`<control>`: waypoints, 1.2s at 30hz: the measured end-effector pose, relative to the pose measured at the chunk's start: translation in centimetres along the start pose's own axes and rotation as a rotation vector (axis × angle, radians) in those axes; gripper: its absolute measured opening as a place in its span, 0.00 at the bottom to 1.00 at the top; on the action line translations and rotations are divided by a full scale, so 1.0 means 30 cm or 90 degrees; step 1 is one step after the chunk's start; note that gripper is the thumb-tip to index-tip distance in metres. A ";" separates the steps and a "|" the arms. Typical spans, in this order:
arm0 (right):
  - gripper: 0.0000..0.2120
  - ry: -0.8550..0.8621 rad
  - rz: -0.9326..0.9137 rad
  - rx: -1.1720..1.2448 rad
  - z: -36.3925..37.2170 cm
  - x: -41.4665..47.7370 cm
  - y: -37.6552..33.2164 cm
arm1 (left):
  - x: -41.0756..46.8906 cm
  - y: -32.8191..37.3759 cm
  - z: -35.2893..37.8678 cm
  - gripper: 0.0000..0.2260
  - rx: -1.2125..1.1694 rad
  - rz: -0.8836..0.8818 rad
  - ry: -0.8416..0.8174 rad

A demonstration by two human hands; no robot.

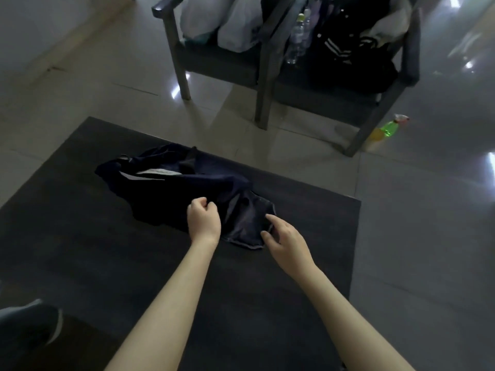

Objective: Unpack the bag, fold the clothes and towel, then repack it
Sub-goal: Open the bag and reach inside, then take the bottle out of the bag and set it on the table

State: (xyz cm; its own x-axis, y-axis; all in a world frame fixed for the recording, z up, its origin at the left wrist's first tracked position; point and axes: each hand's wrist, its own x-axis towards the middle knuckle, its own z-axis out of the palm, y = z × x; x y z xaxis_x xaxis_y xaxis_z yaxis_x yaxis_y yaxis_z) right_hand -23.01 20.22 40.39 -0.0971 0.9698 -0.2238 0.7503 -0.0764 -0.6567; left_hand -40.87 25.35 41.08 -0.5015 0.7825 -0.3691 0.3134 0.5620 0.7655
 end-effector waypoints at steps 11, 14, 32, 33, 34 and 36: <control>0.21 0.070 0.273 0.067 -0.128 -0.733 0.647 | -0.761 -0.225 0.492 0.12 0.248 0.237 -0.430; 0.20 0.072 0.350 0.068 -0.112 -0.913 0.830 | -0.917 -0.337 0.623 0.13 0.344 0.297 -0.499; 0.29 -0.004 0.527 0.037 0.407 -1.065 1.645 | -0.954 -0.909 1.248 0.10 0.826 0.784 -0.643; 0.30 -0.011 0.533 0.028 0.430 -1.056 1.679 | -0.931 -0.911 1.257 0.10 0.818 0.837 -0.634; 0.31 -0.023 0.539 0.019 0.452 -1.048 1.710 | -0.904 -0.914 1.256 0.10 0.820 0.889 -0.607; 0.32 -0.051 0.550 0.004 0.489 -1.036 1.756 | -0.868 -0.910 1.242 0.09 0.813 0.945 -0.565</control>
State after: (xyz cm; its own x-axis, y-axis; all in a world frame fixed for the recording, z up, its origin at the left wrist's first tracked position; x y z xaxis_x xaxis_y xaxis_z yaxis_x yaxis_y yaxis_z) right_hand 9.95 -17.34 2.18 0.4596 0.5516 -0.6961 0.5784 -0.7806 -0.2367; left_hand -6.33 -0.37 10.15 0.8532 0.3730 -0.3647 0.4363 -0.8935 0.1067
